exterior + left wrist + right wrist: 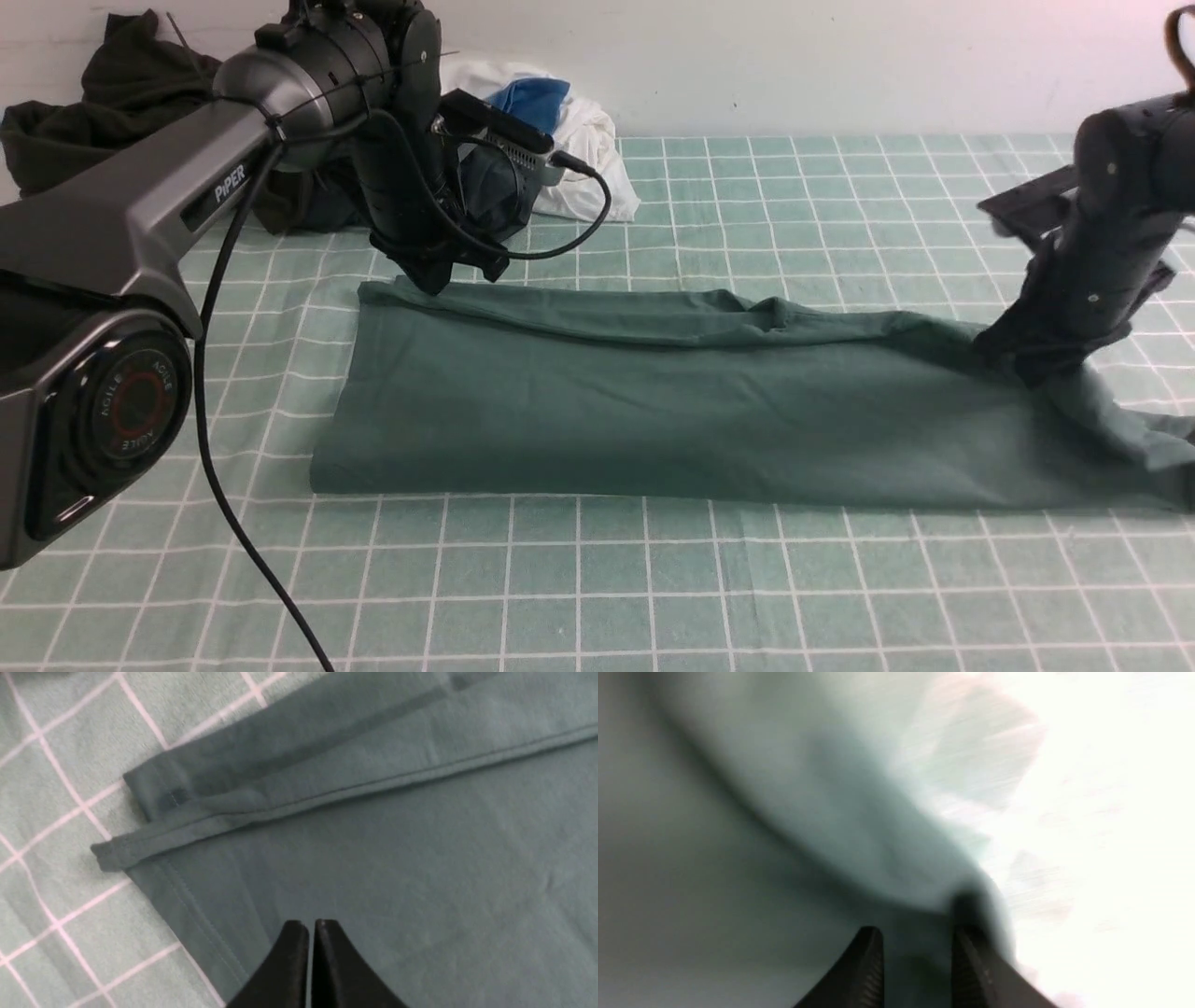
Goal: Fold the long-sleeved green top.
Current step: Use the right arm to clamp the right edge of the fabric
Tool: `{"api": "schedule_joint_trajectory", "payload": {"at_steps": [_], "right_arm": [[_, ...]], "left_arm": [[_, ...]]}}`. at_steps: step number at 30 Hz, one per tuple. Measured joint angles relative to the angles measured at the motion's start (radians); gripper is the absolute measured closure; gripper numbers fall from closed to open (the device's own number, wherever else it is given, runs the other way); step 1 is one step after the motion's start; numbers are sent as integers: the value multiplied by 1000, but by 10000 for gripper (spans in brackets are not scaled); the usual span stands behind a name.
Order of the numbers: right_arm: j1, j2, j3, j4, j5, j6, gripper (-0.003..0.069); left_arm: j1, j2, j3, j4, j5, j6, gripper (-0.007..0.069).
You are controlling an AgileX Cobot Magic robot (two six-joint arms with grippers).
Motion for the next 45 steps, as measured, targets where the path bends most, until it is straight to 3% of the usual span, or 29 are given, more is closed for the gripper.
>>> {"api": "schedule_joint_trajectory", "payload": {"at_steps": [3, 7, 11, 12, 17, 21, 25, 30, 33, 35, 40, 42, 45], "right_arm": [[-53, 1, -43, -72, -49, 81, 456], [-71, 1, -142, -78, 29, 111, 456], [-35, 0, -212, 55, 164, 8, 457], [-3, 0, -211, 166, 197, -65, 457], [88, 12, -159, 406, 192, -203, 457], [191, 85, -145, 501, 83, -275, 457], [254, 168, -145, 515, -155, -280, 457], [263, 228, -192, 520, -380, -226, 457], [246, 241, -252, 497, -397, -179, 457], [232, 239, -295, 475, -349, -158, 457], [181, 193, -448, 347, -52, -137, 457], [157, 145, -491, 274, 127, -135, 457], [115, 81, -502, 231, 261, -135, 457]], "left_arm": [[0, 0, -1, 0, 13, 3, 628], [0, 0, -1, 0, 15, 5, 628], [0, 0, -1, 0, 15, 5, 628], [0, 0, -1, 0, 15, 5, 628], [0, -3, -1, 5, 15, 5, 628], [0, -38, -1, 16, 16, 5, 628], [0, -91, -2, 19, 18, 5, 628], [0, -124, -2, 19, 19, 5, 628], [0, -132, -2, 20, 20, 5, 628], [0, -135, -2, 20, 20, 5, 628], [1, -149, 7, 17, 20, 0, 628], [0, -181, 47, 0, 20, -4, 628], [-4, -260, 156, -13, 19, -7, 628]]}}
